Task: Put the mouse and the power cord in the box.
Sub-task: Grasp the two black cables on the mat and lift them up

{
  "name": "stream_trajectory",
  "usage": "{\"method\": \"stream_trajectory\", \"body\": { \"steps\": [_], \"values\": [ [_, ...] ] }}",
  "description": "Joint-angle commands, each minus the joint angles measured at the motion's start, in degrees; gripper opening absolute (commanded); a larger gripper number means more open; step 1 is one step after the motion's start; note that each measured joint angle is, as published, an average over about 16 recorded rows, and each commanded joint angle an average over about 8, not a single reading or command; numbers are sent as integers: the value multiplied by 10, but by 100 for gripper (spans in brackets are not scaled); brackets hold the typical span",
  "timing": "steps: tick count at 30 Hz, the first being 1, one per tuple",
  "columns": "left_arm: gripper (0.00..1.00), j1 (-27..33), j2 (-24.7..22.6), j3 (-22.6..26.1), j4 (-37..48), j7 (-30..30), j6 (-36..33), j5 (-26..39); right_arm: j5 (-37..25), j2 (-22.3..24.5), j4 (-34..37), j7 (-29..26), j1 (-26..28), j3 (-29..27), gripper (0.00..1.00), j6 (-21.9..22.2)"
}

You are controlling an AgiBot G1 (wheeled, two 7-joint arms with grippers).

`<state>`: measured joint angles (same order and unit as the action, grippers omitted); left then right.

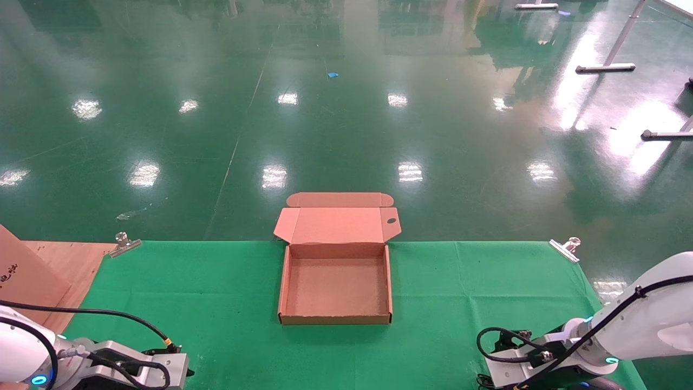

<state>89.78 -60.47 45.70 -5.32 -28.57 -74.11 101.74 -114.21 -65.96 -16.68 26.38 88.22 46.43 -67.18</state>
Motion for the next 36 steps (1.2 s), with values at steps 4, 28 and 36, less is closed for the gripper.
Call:
{"method": "stream_trajectory", "body": {
  "steps": [4, 28, 36],
  "values": [
    [0, 5, -3, 0, 13, -10, -3, 0, 3, -6, 25, 18, 9, -2, 0, -1],
    [0, 10, -9, 10, 42, -28, 8, 14, 9, -24, 96, 72, 21, -3, 0, -4],
    [0, 14, -7, 11, 45, -33, 3, 16, 12, -25, 109, 83, 29, -5, 0, -9]
  ]
}}
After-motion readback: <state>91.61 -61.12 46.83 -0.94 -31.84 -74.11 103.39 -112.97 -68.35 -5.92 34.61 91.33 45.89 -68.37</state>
